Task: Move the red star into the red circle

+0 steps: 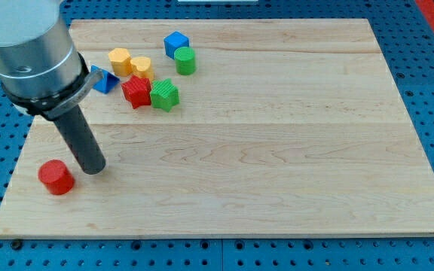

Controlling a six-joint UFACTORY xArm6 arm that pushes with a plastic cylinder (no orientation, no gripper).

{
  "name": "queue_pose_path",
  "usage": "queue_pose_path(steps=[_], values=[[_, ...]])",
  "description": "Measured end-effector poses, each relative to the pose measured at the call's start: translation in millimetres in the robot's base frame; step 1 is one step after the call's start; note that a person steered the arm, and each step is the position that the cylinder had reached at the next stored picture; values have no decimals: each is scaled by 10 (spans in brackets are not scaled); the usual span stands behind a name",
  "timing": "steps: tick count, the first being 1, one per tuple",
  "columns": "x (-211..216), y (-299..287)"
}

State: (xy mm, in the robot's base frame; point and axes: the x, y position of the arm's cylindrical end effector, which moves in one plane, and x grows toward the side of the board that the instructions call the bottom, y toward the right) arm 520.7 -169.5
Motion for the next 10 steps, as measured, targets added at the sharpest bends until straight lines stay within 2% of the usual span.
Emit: queue_pose_path(steps=[1, 3, 4, 6, 7, 8, 9, 10], values=[[219, -210], [-563, -317], [-892, -979], [-1951, -283], [-1918, 19], [-1309, 334], [-1161, 540], [-1367, 783]])
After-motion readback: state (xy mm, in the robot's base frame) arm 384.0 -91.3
